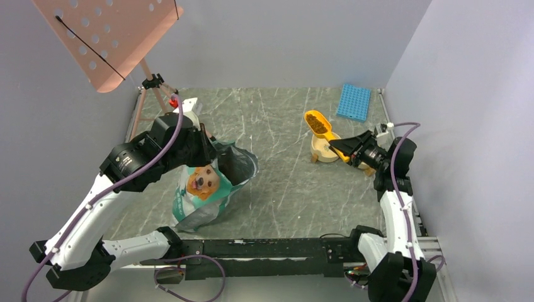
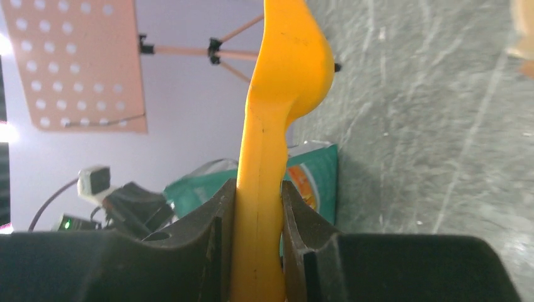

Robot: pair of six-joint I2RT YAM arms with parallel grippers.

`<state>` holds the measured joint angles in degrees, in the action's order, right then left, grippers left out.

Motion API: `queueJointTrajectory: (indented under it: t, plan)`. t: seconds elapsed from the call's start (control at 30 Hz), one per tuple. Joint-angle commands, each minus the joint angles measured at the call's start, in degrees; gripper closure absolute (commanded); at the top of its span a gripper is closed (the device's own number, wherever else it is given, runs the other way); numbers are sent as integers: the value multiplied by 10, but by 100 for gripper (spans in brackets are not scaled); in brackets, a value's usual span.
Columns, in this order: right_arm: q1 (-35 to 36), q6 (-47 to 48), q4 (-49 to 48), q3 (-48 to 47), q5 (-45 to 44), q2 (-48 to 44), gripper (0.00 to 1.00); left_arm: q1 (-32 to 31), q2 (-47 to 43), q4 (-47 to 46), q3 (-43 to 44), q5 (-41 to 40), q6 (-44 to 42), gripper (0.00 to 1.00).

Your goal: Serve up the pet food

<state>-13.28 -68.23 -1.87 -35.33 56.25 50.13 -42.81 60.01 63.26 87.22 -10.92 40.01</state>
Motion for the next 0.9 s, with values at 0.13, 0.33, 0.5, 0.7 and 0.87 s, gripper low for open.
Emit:
queueJointTrajectory:
  t: [0.13, 0.33, 0.5, 0.7, 0.87]
  plan:
    - [-77, 106, 30, 48, 4, 2, 100, -1, -10, -10, 42, 54, -43, 100]
    - [-94, 160, 117, 40, -38, 26, 100, -1, -7, -6, 48, 59, -53, 100]
    - [-103, 209, 204, 7, -75, 60, 100, -1, -7, -3, 52, 53, -64, 100]
    - [-103, 263, 277, -44, -114, 123, 100, -1, -2, 1, 60, 46, -72, 100]
    - [-103, 302, 330, -95, -144, 172, 100, -1, 7, 2, 67, 45, -78, 100]
